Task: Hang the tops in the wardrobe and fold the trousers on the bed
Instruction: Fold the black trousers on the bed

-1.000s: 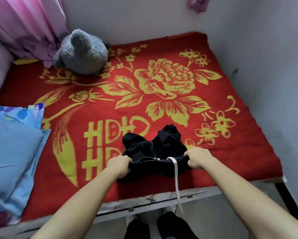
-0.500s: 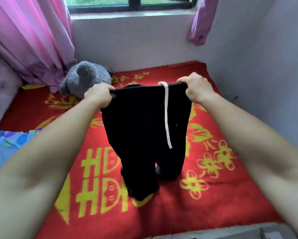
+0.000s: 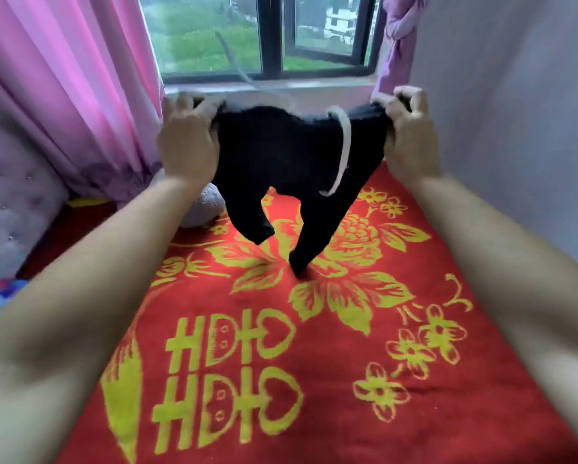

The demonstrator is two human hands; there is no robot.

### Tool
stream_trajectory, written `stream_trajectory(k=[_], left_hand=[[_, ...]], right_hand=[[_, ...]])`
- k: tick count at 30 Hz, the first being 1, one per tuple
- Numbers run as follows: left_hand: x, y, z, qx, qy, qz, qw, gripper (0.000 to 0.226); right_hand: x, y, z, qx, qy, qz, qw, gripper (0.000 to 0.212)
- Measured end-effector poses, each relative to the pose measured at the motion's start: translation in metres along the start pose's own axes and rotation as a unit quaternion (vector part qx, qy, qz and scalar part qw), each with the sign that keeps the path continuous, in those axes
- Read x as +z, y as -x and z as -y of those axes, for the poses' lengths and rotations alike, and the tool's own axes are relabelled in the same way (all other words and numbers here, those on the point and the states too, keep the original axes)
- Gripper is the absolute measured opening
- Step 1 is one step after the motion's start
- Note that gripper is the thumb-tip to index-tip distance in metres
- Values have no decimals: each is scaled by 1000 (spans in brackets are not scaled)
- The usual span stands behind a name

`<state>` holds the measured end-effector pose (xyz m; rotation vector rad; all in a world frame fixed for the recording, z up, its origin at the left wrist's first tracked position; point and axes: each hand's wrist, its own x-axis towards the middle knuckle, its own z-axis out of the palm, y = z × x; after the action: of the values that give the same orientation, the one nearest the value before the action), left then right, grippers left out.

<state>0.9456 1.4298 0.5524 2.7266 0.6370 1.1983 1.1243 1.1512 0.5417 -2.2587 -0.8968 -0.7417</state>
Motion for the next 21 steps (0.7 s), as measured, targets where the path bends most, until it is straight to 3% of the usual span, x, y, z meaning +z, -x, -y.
stream_trajectory(k=[6, 12, 17, 21], left_hand=[[82, 172, 37, -38, -25, 207, 977, 36], [141, 343, 62, -53, -130, 469, 872, 37], [170, 451, 73, -48, -159, 547, 821, 47], [182, 519, 73, -3, -179, 584, 792, 40]], right_hand=[[76, 163, -37, 63, 27, 203, 977, 50], [135, 323, -57, 121, 67, 447, 884, 54], [161, 432, -70, 113, 103, 552, 820, 50], [172, 502, -76, 107, 124, 607, 778, 49]])
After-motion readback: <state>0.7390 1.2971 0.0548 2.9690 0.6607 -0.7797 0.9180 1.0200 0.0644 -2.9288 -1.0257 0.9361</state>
